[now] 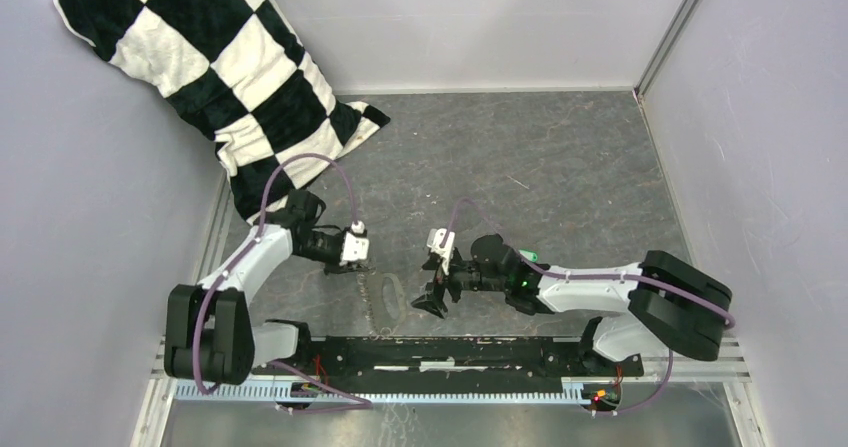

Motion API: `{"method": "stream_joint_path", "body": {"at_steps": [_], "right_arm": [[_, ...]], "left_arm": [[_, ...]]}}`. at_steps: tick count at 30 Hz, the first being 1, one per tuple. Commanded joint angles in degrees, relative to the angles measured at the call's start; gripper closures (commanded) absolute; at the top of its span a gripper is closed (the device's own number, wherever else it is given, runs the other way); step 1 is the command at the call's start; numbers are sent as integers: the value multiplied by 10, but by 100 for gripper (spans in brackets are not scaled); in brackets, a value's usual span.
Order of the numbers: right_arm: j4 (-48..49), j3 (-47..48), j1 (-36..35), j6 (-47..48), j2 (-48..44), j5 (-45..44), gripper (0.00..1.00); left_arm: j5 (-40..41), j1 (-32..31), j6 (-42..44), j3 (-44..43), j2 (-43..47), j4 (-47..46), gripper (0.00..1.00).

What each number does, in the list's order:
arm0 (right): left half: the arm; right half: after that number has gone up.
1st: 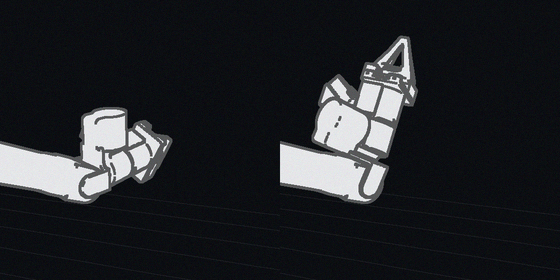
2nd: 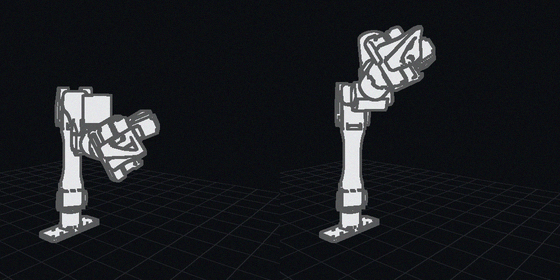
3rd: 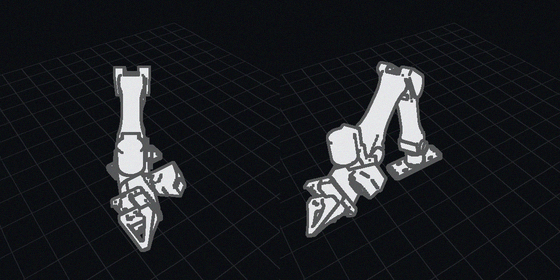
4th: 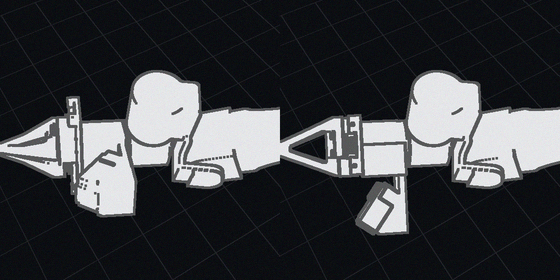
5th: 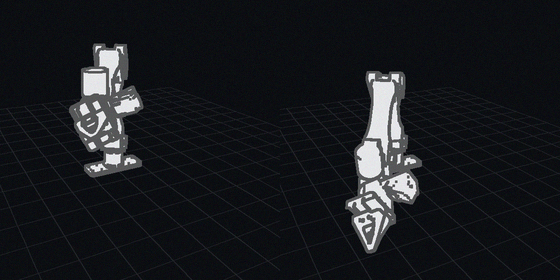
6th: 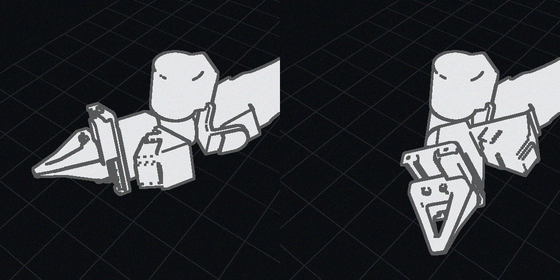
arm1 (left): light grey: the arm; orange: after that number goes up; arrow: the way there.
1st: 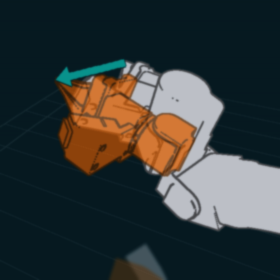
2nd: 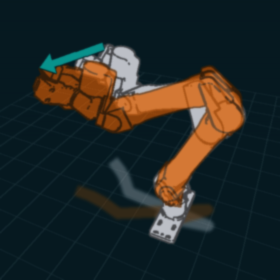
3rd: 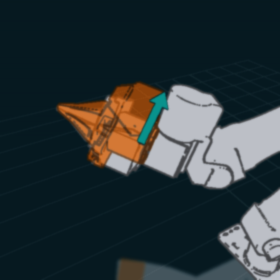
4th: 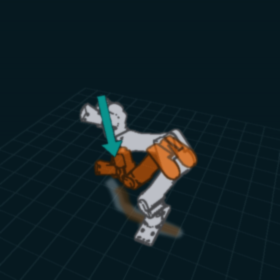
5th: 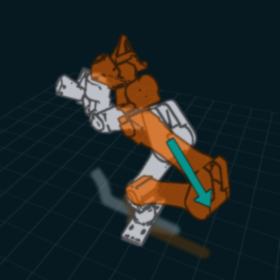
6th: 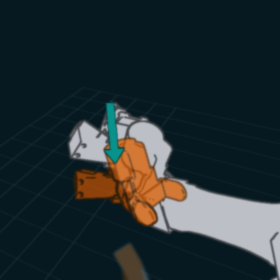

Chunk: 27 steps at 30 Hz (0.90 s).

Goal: Put the keys on the keyring

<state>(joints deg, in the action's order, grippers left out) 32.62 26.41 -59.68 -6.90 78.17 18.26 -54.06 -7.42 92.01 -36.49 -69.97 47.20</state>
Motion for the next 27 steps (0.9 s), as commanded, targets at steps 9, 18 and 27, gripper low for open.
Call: {"method": "stream_joint_path", "body": {"at_steps": [9,18,27], "right_arm": [[5,7,-3,56,-13,-78,2],[-11,13,-2,64,-32,-118,2],[-21,26,-3,61,-26,-115,2]], "left_arm": [[69,36,-100,-104,-124,182,66],[123,33,-153,-138,-236,134,73],[125,18,-214,-131,-243,70,74]]}}
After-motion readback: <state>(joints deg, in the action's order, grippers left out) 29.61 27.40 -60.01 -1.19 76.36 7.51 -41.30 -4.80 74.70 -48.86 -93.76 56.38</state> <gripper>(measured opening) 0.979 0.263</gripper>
